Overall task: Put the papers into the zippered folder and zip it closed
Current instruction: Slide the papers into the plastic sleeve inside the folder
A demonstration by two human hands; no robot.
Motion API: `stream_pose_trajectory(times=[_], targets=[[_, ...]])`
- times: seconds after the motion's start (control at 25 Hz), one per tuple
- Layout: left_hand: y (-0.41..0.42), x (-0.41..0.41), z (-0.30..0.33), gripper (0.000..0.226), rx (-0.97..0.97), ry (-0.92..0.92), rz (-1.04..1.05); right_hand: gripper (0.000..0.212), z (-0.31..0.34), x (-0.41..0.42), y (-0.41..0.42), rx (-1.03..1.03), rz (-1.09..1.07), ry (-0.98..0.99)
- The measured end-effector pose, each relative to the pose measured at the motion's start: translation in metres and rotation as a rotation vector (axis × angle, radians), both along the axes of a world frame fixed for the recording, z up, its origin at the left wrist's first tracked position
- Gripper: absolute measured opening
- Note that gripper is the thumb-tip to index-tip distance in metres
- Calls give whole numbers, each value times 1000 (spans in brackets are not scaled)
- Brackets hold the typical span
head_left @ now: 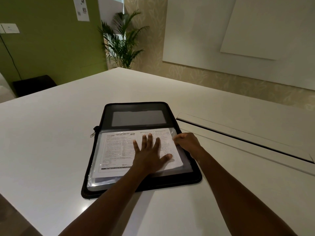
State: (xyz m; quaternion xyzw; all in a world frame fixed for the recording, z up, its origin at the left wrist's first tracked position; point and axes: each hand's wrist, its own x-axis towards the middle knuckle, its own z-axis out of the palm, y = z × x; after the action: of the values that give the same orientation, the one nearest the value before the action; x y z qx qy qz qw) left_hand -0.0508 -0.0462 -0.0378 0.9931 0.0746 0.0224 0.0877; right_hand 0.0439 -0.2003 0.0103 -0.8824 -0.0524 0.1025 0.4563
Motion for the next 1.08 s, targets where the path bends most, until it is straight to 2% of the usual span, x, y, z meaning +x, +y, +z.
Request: stream_pose_trajectory(times=[0.36,0.52,0.6,0.68,0.76,0.96,1.08], targets=[[0,-2,3,102,-27,-2,-14,14,3,-13,-3,-63,56,-61],[5,-3,10,89,-35,5,-37,19,-4,-28,1,-121,5,-183],[14,-5,15,80,-45,-52,-50,30,-8,-34,7,-123,-39,-207],[28,-6,19,71,-75,-145,-39,43,-13,-37,11,-281,-25,-277],[46,-6,20,63,-91,-211,-25,45,-17,-41,16,-413,-20,-345],[112,-7,21,47,-54,-325,-1,44,-25,-60,31,-555,-73,-476],[159,1,23,41,-11,-295,40,49,-25,-72,39,-646,-152,-474]])
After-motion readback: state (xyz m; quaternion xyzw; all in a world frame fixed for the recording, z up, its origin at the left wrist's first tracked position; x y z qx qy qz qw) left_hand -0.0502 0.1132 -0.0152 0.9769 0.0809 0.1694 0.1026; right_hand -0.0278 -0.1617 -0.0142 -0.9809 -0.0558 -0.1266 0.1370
